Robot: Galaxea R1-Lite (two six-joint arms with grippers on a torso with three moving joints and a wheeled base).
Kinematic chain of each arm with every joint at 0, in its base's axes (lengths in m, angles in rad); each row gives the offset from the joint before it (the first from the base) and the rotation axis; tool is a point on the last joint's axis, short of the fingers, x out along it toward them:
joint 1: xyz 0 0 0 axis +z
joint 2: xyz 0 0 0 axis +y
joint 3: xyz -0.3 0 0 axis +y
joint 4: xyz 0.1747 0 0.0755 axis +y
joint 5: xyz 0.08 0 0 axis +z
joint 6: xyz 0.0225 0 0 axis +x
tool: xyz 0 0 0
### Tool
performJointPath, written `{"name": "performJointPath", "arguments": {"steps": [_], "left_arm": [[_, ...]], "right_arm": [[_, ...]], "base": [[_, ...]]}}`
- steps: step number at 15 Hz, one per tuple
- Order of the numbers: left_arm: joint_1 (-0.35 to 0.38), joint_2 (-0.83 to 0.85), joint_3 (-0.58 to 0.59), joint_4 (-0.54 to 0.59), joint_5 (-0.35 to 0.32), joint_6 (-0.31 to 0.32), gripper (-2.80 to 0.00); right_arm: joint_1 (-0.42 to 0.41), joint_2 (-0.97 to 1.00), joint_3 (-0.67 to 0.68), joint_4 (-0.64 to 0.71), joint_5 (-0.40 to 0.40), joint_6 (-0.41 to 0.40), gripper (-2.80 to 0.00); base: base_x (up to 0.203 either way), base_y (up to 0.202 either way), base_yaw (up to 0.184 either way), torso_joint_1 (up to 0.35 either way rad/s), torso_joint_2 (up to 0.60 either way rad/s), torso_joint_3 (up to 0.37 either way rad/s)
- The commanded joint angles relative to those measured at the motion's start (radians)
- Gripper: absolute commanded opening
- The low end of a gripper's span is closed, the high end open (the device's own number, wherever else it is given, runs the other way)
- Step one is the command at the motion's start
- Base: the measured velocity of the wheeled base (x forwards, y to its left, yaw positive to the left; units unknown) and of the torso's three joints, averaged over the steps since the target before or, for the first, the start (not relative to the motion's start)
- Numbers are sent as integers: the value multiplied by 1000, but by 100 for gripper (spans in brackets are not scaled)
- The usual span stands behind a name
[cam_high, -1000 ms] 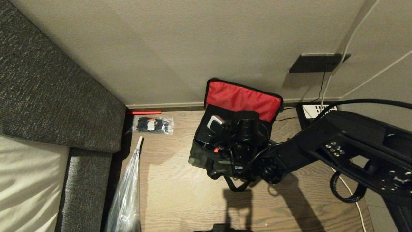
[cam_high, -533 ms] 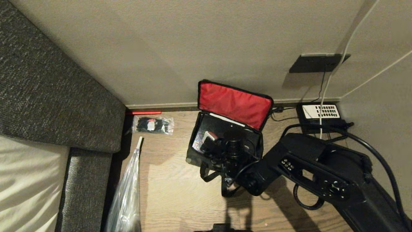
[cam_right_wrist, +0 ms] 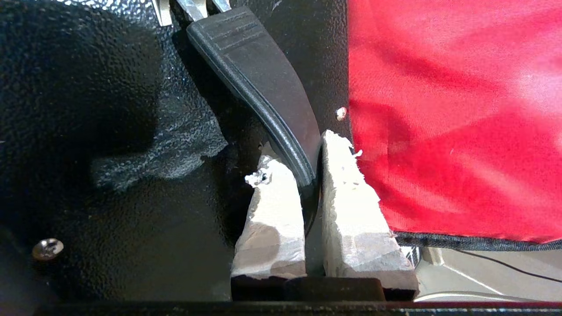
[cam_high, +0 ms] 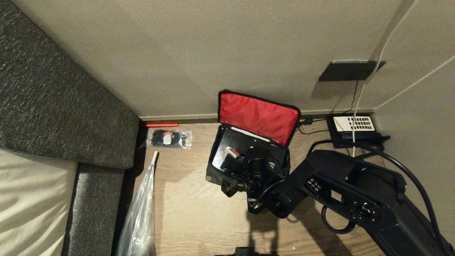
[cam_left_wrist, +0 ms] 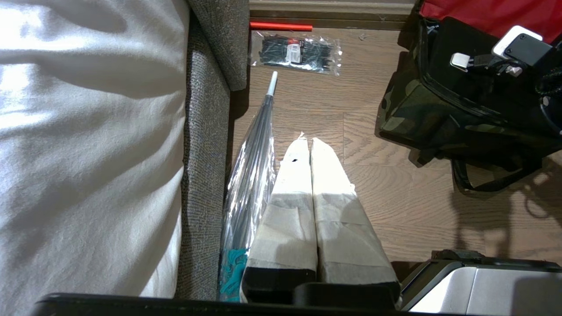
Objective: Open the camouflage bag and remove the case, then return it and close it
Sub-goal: Grip the handle
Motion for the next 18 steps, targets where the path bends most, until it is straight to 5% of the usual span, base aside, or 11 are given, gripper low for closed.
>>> {"name": "performJointPath", "arguments": {"steps": [1,8,18], "left_arm": [[1,-2,3,0,0,0,-280],[0,-2,3,0,0,0,-280],[0,-2,3,0,0,0,-280]], "right_arm": [[2,-96,9,2,-4,-12,-280],[20,-403,67,180,-4,-30,-280],[23,-467,133,207,-9,-31,-280]], "base": [[0,0,0,0,0,0],[0,0,0,0,0,0],[0,0,0,0,0,0]]}}
